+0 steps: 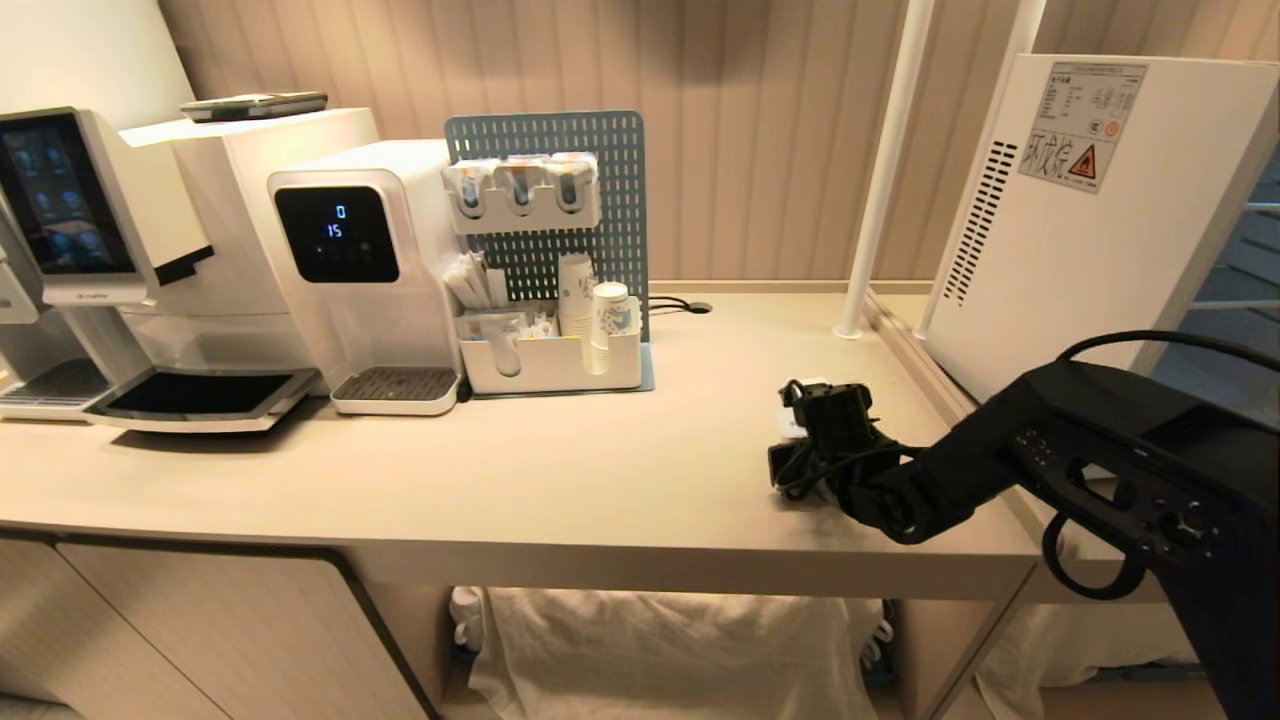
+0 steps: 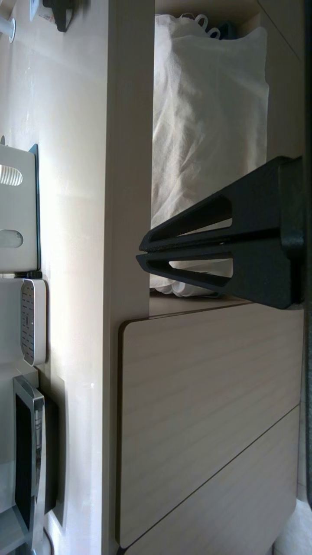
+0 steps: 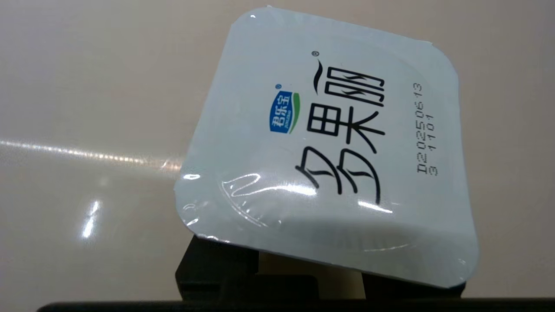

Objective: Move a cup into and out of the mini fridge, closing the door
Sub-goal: Place the yoghurt on the table

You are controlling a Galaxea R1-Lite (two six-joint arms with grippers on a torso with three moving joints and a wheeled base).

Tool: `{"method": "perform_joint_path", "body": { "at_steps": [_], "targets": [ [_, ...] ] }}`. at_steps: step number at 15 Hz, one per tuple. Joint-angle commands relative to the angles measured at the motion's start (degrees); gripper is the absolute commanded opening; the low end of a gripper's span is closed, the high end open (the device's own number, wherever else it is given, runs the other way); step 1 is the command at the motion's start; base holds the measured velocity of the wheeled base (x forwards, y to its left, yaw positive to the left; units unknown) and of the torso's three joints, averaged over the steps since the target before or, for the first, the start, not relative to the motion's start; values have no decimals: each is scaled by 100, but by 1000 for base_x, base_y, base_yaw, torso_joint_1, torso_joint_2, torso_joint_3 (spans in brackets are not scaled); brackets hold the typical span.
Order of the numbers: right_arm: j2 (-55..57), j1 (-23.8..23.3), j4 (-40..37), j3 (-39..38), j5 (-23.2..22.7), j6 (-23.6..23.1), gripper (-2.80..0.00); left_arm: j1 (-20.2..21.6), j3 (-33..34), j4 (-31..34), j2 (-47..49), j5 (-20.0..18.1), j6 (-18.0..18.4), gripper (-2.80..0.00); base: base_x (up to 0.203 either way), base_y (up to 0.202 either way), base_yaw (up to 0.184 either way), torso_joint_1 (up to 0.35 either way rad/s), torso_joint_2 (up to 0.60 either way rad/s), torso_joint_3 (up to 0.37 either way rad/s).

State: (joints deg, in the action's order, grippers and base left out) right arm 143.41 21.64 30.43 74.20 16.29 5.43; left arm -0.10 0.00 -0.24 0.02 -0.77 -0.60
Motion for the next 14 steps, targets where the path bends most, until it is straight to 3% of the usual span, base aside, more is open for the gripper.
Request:
{"method": "perform_joint_path", "body": {
  "at_steps": [1, 11, 12, 14],
  "targets": [
    [202, 51, 74, 170, 36, 134, -280, 1, 0, -2, -11, 2, -2, -280, 0, 0, 0, 0, 0, 0],
    [257, 51, 130, 236, 94, 470, -280, 1, 0, -2, -11, 5, -2, -280, 0, 0, 0, 0, 0, 0],
    [249, 51, 121, 239, 90, 468, 0, 1, 0, -2, -11, -2, -2, -280, 0, 0, 0, 0, 0, 0],
    [218, 51, 112, 227, 85, 503, 0, 1, 0, -2, -11, -2, -2, -280, 0, 0, 0, 0, 0, 0]
  ]
}}
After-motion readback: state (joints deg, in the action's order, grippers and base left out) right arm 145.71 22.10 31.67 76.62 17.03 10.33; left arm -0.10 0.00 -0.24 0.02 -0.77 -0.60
